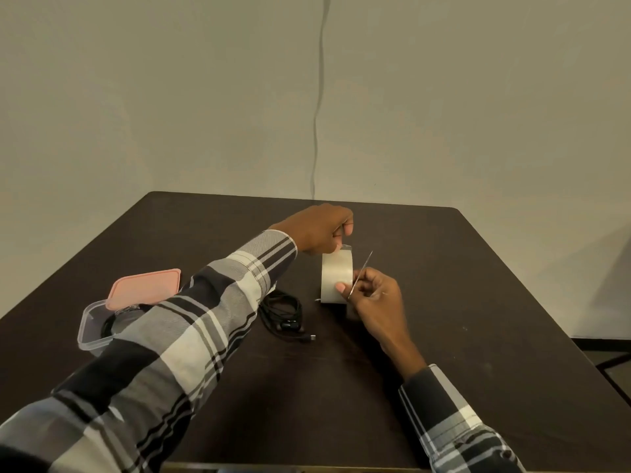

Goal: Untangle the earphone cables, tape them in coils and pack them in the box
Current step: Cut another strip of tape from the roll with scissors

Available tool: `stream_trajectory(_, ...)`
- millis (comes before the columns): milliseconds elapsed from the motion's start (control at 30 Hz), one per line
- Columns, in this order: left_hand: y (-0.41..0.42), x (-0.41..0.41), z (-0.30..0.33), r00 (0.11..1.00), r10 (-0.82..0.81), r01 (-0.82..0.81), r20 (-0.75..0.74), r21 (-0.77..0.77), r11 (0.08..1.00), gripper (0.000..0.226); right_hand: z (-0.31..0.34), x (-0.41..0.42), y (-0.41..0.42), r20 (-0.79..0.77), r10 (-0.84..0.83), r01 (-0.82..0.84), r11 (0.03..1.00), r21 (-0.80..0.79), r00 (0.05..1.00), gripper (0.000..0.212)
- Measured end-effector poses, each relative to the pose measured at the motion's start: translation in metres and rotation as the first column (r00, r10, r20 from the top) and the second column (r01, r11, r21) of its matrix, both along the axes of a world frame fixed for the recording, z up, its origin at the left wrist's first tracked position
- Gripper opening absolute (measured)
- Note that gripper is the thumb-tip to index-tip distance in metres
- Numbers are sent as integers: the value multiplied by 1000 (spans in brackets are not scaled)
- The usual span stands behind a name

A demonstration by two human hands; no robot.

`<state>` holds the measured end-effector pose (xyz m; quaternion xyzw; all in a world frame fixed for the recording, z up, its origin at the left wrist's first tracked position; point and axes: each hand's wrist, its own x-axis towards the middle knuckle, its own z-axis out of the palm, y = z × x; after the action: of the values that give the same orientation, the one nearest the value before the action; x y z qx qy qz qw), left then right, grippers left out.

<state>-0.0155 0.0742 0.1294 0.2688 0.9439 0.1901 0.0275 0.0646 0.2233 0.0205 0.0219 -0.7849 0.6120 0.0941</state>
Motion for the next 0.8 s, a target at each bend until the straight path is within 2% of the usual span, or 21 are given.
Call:
stream_trajectory(333,-8,1,5,1000,-17,16,19,55,998,35,6,-6,5,-9,-2,2,997,72,1000,11)
stream_trajectory(800,-8,11,15,1000,15,-13,-10,156,988,37,20,-8,14,71,27,-23,999,-49,997,11)
